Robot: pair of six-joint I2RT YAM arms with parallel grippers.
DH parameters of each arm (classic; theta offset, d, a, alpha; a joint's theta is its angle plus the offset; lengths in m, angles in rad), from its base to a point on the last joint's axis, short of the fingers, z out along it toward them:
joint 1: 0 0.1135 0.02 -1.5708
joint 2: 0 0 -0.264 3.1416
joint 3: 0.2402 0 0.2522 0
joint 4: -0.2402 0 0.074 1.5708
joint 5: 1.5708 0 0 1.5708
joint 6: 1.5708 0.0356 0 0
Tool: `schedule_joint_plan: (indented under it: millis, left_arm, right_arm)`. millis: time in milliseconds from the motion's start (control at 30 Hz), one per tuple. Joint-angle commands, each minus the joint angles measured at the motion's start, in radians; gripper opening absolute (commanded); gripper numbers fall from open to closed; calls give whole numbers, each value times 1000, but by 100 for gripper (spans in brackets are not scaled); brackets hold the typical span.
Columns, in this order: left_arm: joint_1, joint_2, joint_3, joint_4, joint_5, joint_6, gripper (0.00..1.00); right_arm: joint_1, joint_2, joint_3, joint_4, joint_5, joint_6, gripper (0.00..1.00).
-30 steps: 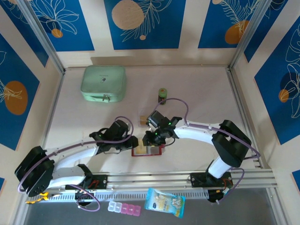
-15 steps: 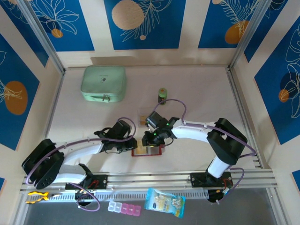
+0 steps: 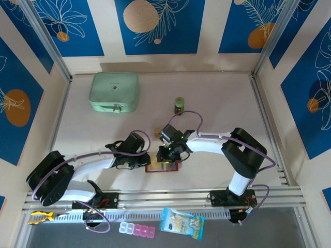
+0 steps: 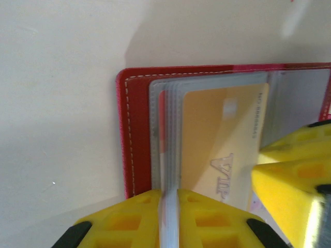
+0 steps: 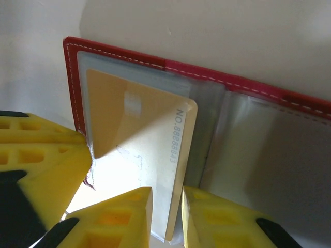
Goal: Take the credit cards out of the card holder
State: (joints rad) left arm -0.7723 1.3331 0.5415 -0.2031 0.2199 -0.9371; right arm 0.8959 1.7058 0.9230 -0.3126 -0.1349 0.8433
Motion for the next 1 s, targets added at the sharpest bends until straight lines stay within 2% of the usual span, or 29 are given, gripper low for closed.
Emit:
schedule_joint_plan:
  millis: [0,200,467,700,967]
  left_arm:
    - [11,27,15,-51,-5,24,14]
    - [11,38,13,-53,-8,20,14]
    - [11,34,16,-59,-9,22,13]
    - [11,36,17,-55,-7,19,13]
    - [11,31,15,-58,-4,20,13]
  right_arm:
    - [6,7,19,10,-22,5,21]
    - [4,-4,19,-4,-7,0,20]
    - [6,-40,16,-36,33,2,24]
    - [6,-44,8,-7,-1,5,19]
    - [6,-3,2,20,-10,11,19]
